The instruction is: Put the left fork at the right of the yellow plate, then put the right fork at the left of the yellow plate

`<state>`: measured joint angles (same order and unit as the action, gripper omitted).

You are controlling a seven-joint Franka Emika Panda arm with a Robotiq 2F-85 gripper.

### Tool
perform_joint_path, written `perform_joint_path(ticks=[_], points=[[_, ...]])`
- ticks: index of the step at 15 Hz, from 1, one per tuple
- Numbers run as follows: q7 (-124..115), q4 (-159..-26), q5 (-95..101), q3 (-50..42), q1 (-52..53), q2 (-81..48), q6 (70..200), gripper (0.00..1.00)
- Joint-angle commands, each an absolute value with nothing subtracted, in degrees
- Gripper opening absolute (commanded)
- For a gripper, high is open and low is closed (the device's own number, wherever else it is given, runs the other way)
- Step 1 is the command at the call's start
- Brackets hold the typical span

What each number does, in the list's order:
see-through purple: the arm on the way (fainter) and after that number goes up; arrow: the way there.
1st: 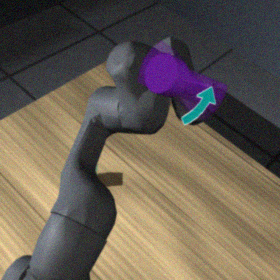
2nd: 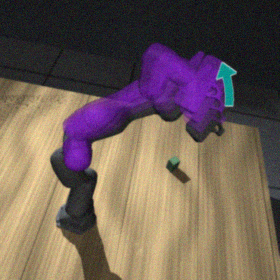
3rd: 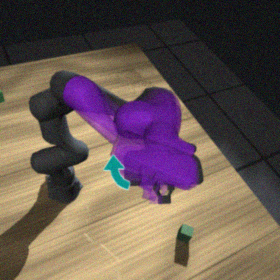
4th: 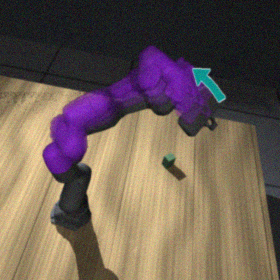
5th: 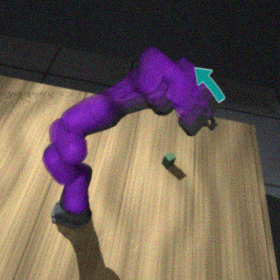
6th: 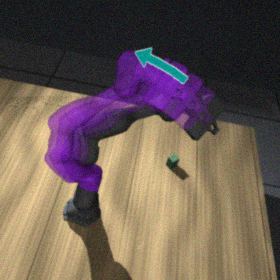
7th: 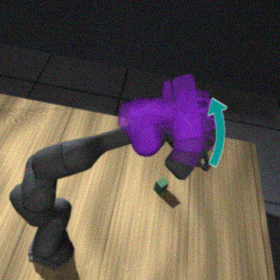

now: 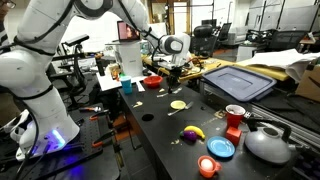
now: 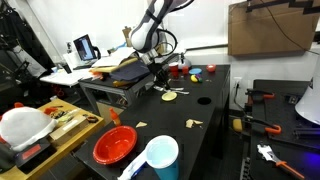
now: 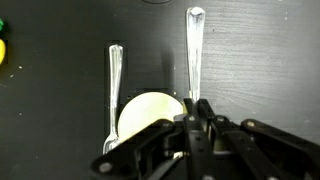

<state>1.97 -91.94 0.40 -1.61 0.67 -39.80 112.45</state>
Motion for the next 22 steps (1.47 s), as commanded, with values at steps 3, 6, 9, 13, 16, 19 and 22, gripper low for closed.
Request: perform_joint_path(ticks=[3,6,9,13,16,19,22], points=[[0.46,-96.24,2.16,-0.8,2.23,-38.33,116.2,0.02],[0.36,-96.59,1.96,-0.45,2.61,-38.78,117.43,0.02],[-0.36,-95.8,1.98,-0.39,3.1,-40.11,118.5,0.02],[-2.37,-94.45,2.09,-0.75,3.83,-42.25,119.74,0.02],[-4.21,-92.25,1.62,-0.82,4.0,-43.98,120.18,0.02],[-5.29,-89.57,1.63,-0.94,4.11,-45.41,120.34,0.02],[-6.62,-87.02,1.41,-1.22,3.95,-47.11,120.25,0.02]])
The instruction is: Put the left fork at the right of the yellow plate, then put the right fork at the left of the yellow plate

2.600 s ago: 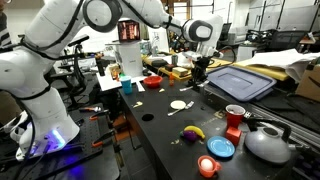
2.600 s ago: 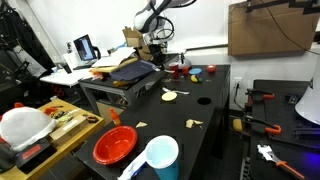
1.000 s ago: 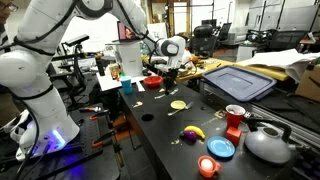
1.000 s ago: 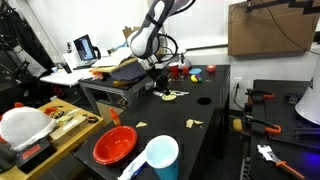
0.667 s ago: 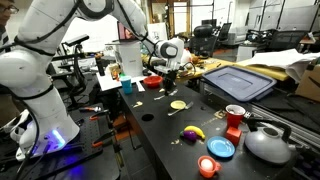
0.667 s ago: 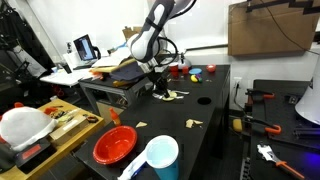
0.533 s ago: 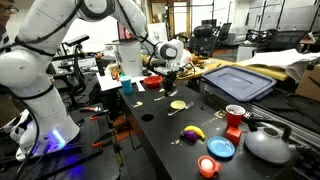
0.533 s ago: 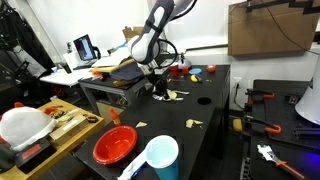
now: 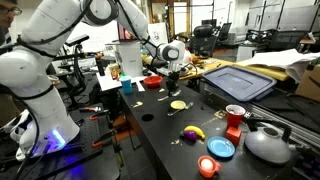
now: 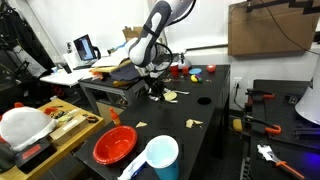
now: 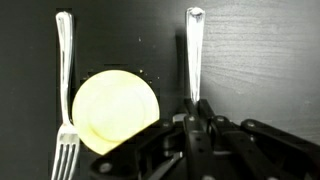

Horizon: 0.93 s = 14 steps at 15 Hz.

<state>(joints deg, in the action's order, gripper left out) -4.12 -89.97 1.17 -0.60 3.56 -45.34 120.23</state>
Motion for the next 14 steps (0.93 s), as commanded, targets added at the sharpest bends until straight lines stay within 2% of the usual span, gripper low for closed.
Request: perform_joint_path(ticks=[1,12,13,14], points=[[-7.19,-86.3,1.47,-1.43,3.93,-47.76,120.22,0.02],[-7.37,-86.53,1.86,-2.54,3.65,-49.66,120.0,0.02],[-7.59,-86.73,1.83,-2.61,3.69,-49.5,119.63,0.25],[-7.28,-86.8,1.95,-2.61,3.65,-49.31,119.36,0.34]])
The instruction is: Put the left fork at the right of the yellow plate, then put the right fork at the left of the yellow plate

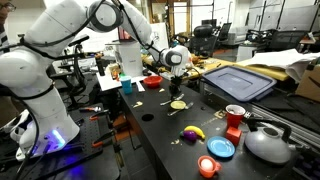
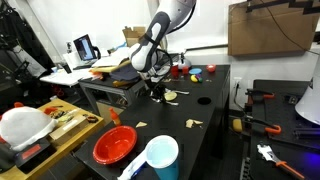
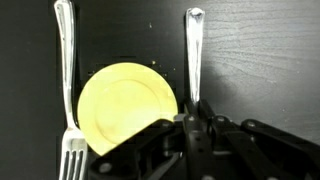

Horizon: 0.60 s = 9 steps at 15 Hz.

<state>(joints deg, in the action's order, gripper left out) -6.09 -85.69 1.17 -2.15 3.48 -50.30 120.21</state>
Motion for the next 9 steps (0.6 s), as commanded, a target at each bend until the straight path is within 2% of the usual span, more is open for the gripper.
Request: perform_joint_path(ticks=[1,9], points=[[-7.26,-87.14,1.82,-2.58,3.57,-48.95,119.28,0.4],[-4.27,-95.47,0.38,-1.18,2.17,-37.26,119.4,0.99]])
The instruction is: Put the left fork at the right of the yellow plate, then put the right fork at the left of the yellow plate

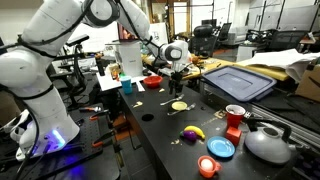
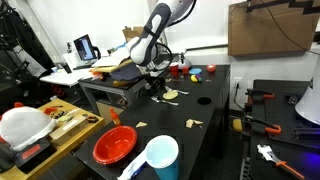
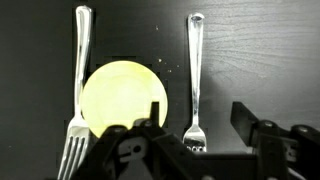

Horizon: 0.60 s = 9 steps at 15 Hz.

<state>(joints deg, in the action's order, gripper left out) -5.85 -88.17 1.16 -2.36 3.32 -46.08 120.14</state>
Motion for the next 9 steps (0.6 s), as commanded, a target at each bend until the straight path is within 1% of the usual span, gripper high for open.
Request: perform_joint_path(ticks=[1,9], points=[[-4.07,-96.71,0.13,-1.0,2.0,-35.06,119.19,1.0],[-5.15,-105.04,1.17,-1.34,1.85,-18.79,115.05,1.0]])
